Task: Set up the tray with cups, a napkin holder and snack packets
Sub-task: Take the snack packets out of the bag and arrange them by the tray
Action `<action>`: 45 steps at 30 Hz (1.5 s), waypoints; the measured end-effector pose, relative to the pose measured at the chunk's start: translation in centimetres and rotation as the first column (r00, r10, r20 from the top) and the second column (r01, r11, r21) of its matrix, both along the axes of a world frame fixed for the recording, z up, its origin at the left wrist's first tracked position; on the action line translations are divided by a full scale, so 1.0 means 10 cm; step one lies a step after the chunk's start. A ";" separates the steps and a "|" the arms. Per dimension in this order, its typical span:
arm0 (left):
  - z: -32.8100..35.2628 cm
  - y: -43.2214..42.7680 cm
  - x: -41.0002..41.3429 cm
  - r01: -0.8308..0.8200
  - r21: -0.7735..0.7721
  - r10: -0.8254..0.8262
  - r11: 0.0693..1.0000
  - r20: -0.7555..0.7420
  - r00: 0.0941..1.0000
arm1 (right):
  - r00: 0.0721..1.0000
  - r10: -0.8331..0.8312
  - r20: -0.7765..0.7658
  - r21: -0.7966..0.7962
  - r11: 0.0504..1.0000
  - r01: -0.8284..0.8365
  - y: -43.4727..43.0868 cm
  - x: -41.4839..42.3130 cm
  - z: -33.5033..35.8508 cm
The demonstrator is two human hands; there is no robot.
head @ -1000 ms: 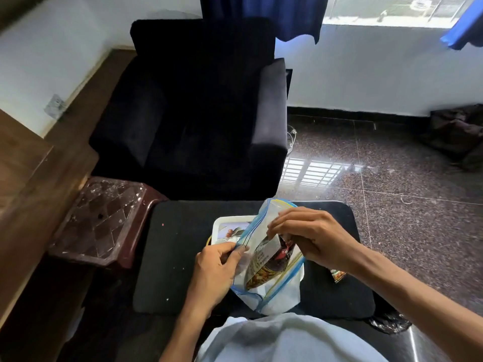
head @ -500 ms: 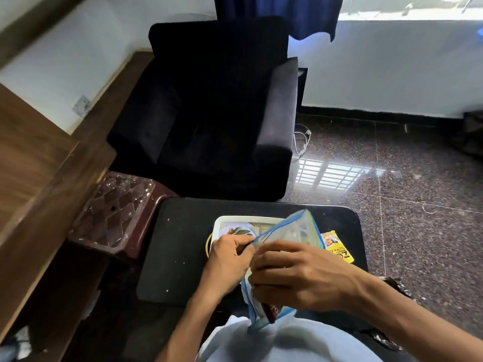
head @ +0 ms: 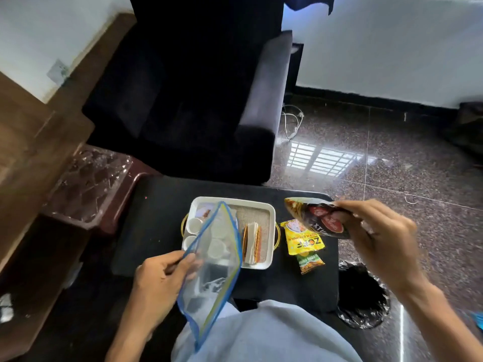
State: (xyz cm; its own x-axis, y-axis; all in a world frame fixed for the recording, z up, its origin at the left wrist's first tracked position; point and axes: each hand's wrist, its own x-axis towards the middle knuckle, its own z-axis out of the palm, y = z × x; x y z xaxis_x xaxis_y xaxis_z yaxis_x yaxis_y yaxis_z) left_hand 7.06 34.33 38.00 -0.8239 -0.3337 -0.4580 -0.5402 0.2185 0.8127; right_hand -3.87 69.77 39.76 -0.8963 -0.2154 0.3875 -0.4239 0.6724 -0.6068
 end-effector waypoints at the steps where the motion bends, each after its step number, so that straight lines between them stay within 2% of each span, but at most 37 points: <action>1: 0.00 0.01 0.05 -0.038 0.022 0.038 0.999 0.002 0.999 | 0.999 -0.015 0.052 0.036 0.999 0.013 0.06 0.02 -0.22; 5: 0.00 0.07 0.22 -0.133 0.043 0.132 0.990 0.032 0.991 | 0.951 -0.060 0.304 0.206 0.979 -0.004 0.16 0.14 -1.26; 9: 0.06 0.16 0.42 -0.231 0.035 0.229 0.972 0.048 0.972 | 0.790 -0.142 0.596 0.247 0.969 -0.012 0.10 0.28 -2.11; 12: 0.11 0.24 0.58 -0.264 0.021 0.261 0.964 0.078 0.962 | 0.667 -0.153 0.729 0.218 0.976 -0.013 0.00 0.36 -2.51; 17: 0.13 0.34 0.80 -0.305 -0.002 0.302 0.952 0.157 0.940 | 0.556 -0.153 0.817 0.219 0.974 -0.054 -0.19 0.38 -2.86; 22: 0.14 0.42 0.90 -0.349 -0.006 0.342 0.937 0.214 0.915 | 0.501 -0.172 0.848 0.238 0.969 -0.070 -0.28 0.28 -3.04; 28: 0.14 0.40 0.90 -0.303 -0.027 0.301 0.953 0.235 0.924 | 0.403 -0.258 0.878 0.215 0.965 0.148 -0.13 0.13 -3.14; 32: 0.07 0.37 0.84 -0.291 0.012 0.281 0.957 0.222 0.934 | 0.392 -0.267 0.880 0.153 0.942 0.299 0.08 0.09 -3.06; 34: 0.04 0.38 0.79 -0.293 0.030 0.282 0.956 0.201 0.938 | 0.347 -0.226 0.910 0.080 0.918 0.389 0.20 0.09 -2.99; 36: 0.02 0.38 0.71 -0.291 0.036 0.280 0.956 0.178 0.943 | 0.296 -0.114 0.948 -0.047 0.873 0.486 0.28 0.11 -2.85; 38: 0.01 0.39 0.63 -0.277 0.035 0.268 0.960 0.159 0.950 | 0.296 -0.017 0.955 -0.149 0.835 0.529 0.33 0.13 -2.62; 40: 0.00 0.40 0.54 -0.269 0.052 0.261 0.962 0.133 0.956 | 0.347 0.054 0.936 -0.231 0.839 0.493 0.31 0.14 -2.32; 43: -0.01 0.41 0.39 -0.215 0.065 0.210 0.974 0.084 0.974 | 0.450 0.143 0.881 -0.309 0.895 0.321 0.15 0.18 -1.81; 45: 0.01 0.41 0.29 -0.149 0.066 0.145 0.987 0.059 0.988 | 0.510 0.256 0.821 -0.406 0.891 0.206 -0.03 0.22 -1.44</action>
